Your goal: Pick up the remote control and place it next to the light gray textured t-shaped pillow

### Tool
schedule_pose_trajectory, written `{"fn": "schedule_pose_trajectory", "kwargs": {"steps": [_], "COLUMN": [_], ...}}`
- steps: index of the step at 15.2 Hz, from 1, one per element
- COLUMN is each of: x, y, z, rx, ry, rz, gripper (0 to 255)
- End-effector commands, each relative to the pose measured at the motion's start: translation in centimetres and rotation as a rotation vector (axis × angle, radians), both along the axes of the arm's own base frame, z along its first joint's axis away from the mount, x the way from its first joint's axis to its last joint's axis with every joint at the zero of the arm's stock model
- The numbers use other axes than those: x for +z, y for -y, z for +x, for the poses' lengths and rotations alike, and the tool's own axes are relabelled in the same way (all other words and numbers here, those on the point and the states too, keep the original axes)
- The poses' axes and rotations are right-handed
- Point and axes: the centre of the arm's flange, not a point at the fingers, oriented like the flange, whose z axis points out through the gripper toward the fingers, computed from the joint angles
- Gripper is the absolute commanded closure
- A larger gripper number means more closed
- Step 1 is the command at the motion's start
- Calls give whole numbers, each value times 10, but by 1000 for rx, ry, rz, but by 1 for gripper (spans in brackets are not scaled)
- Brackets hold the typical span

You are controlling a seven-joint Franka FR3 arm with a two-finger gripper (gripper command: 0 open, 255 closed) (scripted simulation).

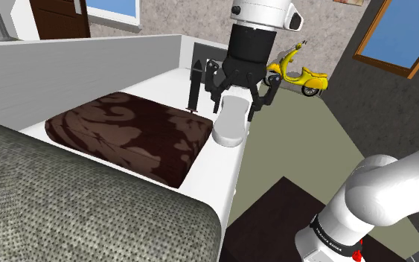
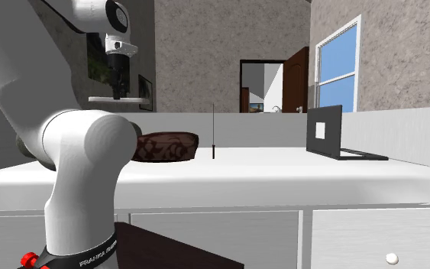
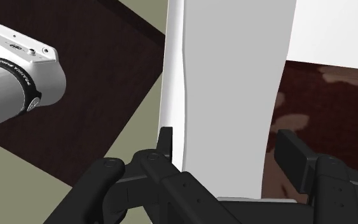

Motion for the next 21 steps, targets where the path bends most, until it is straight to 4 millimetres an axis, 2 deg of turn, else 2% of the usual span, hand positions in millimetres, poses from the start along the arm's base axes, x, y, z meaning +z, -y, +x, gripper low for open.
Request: {"fn": "schedule_pose_trajectory", "kwargs": {"steps": [1,21], "x": [0,-105], "y": [-15,-15], "z": [-11,-11], "rx": [-1,-1], "ry": [0,0], "rz": [0,0], "gripper": [255,255]}}
